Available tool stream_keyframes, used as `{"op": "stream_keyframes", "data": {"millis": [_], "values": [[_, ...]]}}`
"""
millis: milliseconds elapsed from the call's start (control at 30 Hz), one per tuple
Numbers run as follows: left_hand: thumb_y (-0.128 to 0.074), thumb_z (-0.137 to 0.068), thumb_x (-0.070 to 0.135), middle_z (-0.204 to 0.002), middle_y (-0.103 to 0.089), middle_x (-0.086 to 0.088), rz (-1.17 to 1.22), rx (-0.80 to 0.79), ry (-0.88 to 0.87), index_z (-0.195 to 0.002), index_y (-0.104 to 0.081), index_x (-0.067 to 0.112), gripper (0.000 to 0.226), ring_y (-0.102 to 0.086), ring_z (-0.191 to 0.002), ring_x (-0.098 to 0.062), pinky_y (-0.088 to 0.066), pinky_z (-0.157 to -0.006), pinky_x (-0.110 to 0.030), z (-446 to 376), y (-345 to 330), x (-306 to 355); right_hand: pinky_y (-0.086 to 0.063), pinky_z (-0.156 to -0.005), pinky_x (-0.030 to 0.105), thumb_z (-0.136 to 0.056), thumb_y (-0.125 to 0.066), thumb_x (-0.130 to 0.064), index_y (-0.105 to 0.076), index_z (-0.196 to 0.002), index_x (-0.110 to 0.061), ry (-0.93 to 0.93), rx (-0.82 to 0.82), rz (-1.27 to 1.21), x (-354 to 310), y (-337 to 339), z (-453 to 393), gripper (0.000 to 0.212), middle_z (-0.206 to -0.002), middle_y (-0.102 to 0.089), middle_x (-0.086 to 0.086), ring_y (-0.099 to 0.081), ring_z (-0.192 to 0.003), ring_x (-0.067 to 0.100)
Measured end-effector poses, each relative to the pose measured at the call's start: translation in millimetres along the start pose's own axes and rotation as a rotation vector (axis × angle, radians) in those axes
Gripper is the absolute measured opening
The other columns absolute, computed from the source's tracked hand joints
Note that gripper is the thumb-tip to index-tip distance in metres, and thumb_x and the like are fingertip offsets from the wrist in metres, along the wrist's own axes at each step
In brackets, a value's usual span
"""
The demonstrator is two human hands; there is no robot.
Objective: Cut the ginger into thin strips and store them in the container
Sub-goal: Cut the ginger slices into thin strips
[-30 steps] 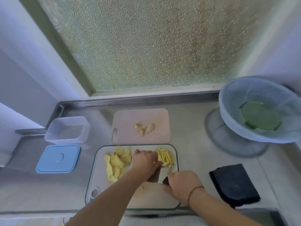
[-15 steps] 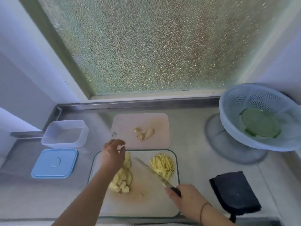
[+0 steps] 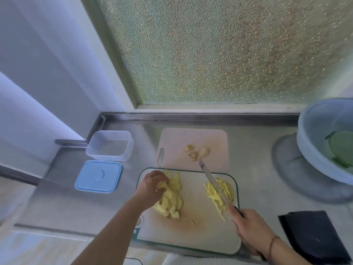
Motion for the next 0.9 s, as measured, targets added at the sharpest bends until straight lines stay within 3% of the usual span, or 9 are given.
{"op": "stream_keyframes", "data": {"millis": [67,200,233,300,400,500,567,733,900], "values": [[-0.079,-0.073,-0.007,-0.098,-0.058,0.018,0.015,-0.028,0.016,-0.097,-0.078,0.018,0.035,-0.057,-0.086,0.006,-0.042,-0.078,-0.008,-0.9,2.5,-0.4,-0.045,-0.058,0.03,-0.09,-0.038,-0.063,-0.044,-0.047,-0.017,0.002,-0.01,0.011,-1.3,-3.1,-1.1,0.063,-0.04,-0.048,-0.001,-0.051,-0.043,0.015],[-0.072,-0.084,-0.004,-0.097,-0.063,0.008,-0.033,-0.121,0.031,-0.106,-0.077,0.015,0.029,-0.057,-0.084,0.009,-0.039,-0.079,-0.006,-2.4,3.7,3.7,-0.049,-0.06,0.033,-0.086,-0.035,-0.068,-0.045,-0.049,-0.017,-0.008,-0.026,0.033,0.0,-8.9,-3.2,0.064,-0.039,-0.047,-0.002,-0.05,-0.042,0.015],[-0.072,-0.086,0.0,-0.103,-0.065,0.006,-0.064,-0.147,0.005,-0.108,-0.077,0.016,0.028,-0.058,-0.09,0.005,-0.038,-0.085,-0.007,-2.7,3.3,6.8,-0.048,-0.059,0.033,-0.084,-0.035,-0.07,-0.045,-0.049,-0.017,-0.01,-0.028,0.033,0.7,-10.0,-3.2,0.064,-0.039,-0.047,-0.002,-0.05,-0.042,0.015],[-0.074,-0.088,0.013,-0.12,-0.065,0.007,-0.17,-0.249,-0.115,-0.113,-0.075,0.023,0.027,-0.056,-0.11,-0.013,-0.038,-0.099,-0.025,-1.6,-3.9,16.9,-0.046,-0.057,0.032,-0.082,-0.035,-0.072,-0.044,-0.05,-0.016,-0.015,-0.029,0.025,2.2,-12.0,-2.9,0.065,-0.04,-0.046,-0.001,-0.049,-0.043,0.018],[-0.069,-0.093,0.033,-0.132,-0.057,0.016,-0.376,-0.418,-0.207,-0.119,-0.069,0.032,0.026,-0.041,-0.124,-0.013,-0.028,-0.106,-0.035,2.2,-15.7,25.9,-0.044,-0.056,0.031,-0.086,-0.038,-0.067,-0.043,-0.052,-0.014,-0.022,-0.034,0.024,1.9,-14.7,-1.6,0.063,-0.041,-0.045,-0.001,-0.049,-0.043,0.018],[-0.072,-0.089,0.035,-0.125,-0.058,0.018,-0.403,-0.354,-0.217,-0.109,-0.07,0.032,0.021,-0.039,-0.122,-0.012,-0.023,-0.104,-0.031,-2.5,-12.5,29.2,-0.04,-0.053,0.028,-0.089,-0.04,-0.063,-0.042,-0.054,-0.014,-0.03,-0.03,0.021,1.1,-15.4,0.2,0.061,-0.041,-0.044,-0.002,-0.045,-0.04,0.016],[-0.073,-0.088,0.033,-0.116,-0.061,0.017,-0.393,-0.319,-0.203,-0.104,-0.071,0.03,0.016,-0.045,-0.115,-0.012,-0.028,-0.105,-0.033,-4.0,-7.6,31.2,-0.037,-0.048,0.025,-0.091,-0.041,-0.061,-0.042,-0.055,-0.014,-0.047,-0.026,0.004,1.8,-14.7,1.6,0.059,-0.041,-0.044,-0.002,-0.042,-0.038,0.016],[-0.068,-0.092,0.029,-0.115,-0.065,0.012,-0.445,-0.374,-0.301,-0.112,-0.071,0.028,0.02,-0.053,-0.11,-0.015,-0.032,-0.1,-0.034,0.8,-12.3,35.9,-0.037,-0.049,0.024,-0.092,-0.041,-0.06,-0.042,-0.056,-0.014,-0.038,-0.016,0.023,0.2,-15.1,2.6,0.058,-0.041,-0.045,-0.003,-0.043,-0.039,0.015],[-0.074,-0.084,0.021,-0.101,-0.067,0.007,-0.382,-0.279,-0.379,-0.089,-0.071,0.023,0.006,-0.058,-0.1,-0.02,-0.045,-0.091,-0.039,8.1,-9.7,36.5,-0.039,-0.051,0.027,-0.089,-0.039,-0.063,-0.041,-0.054,-0.015,-0.029,-0.032,0.018,-0.5,-16.9,2.4,0.06,-0.041,-0.044,-0.002,-0.044,-0.041,0.017]]}}
Point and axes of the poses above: each hand's wrist, its own z-axis away from the middle knuckle, its own y-axis out of the back of the hand, x = y × z, the point moved 8 cm from there along -z, towards the middle knuckle
